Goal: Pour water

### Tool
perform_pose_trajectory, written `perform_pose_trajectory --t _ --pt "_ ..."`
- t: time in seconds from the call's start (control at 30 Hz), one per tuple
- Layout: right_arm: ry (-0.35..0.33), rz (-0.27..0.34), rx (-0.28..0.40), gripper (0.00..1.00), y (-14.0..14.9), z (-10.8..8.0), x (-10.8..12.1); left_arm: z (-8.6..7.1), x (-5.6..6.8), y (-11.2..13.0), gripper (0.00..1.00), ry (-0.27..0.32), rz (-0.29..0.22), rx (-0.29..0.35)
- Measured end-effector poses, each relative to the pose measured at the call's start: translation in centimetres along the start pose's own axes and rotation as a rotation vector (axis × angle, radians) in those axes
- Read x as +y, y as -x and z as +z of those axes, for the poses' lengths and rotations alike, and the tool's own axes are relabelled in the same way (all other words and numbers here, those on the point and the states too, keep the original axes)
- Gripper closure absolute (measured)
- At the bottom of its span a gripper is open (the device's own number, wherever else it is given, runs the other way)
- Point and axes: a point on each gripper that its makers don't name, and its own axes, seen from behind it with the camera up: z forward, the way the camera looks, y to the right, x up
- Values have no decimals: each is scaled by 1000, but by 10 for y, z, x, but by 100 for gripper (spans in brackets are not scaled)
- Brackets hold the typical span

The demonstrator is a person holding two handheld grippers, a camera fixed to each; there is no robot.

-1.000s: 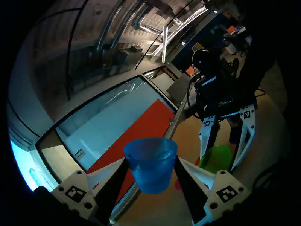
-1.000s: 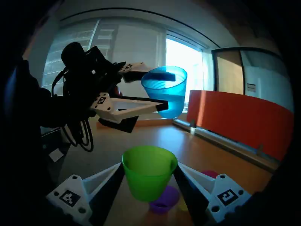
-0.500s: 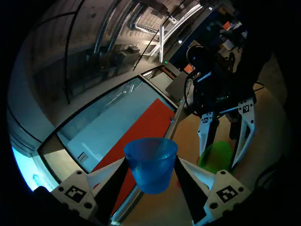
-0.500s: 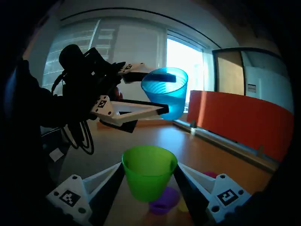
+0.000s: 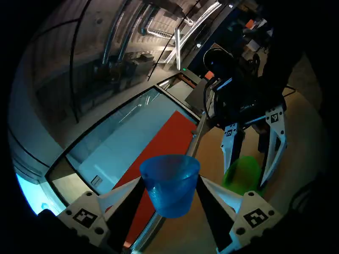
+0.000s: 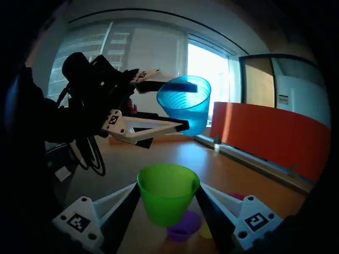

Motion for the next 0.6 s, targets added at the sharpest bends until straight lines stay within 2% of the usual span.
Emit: perform_pose_trajectory --t 0.6 --pt "10 -2 1 10 -1 1 4 2 1 -3 17 4 51 5"
